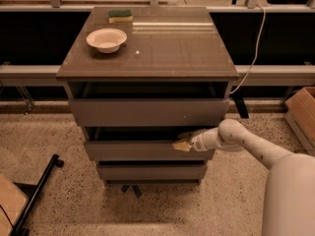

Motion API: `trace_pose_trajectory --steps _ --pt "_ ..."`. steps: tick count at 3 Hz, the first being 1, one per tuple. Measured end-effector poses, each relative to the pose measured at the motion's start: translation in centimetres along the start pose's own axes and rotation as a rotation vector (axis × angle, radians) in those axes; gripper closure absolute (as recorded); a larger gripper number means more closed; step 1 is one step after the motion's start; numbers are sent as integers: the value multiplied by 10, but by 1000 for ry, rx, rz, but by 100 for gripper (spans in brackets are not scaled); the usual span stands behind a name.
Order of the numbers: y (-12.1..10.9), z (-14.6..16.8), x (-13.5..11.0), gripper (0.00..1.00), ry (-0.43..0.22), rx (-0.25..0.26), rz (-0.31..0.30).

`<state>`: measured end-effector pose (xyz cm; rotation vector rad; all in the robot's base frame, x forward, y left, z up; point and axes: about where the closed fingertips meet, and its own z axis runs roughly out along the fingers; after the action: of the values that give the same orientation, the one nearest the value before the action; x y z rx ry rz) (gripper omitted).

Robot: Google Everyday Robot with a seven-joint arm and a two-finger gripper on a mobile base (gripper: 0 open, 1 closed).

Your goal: Open middle drawer

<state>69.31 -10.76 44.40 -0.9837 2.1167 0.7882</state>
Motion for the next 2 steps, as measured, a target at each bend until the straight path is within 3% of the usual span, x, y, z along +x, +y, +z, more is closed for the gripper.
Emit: trace_pose_trajectory --steps 2 --pt "1 -2 -3 100 0 0 0"
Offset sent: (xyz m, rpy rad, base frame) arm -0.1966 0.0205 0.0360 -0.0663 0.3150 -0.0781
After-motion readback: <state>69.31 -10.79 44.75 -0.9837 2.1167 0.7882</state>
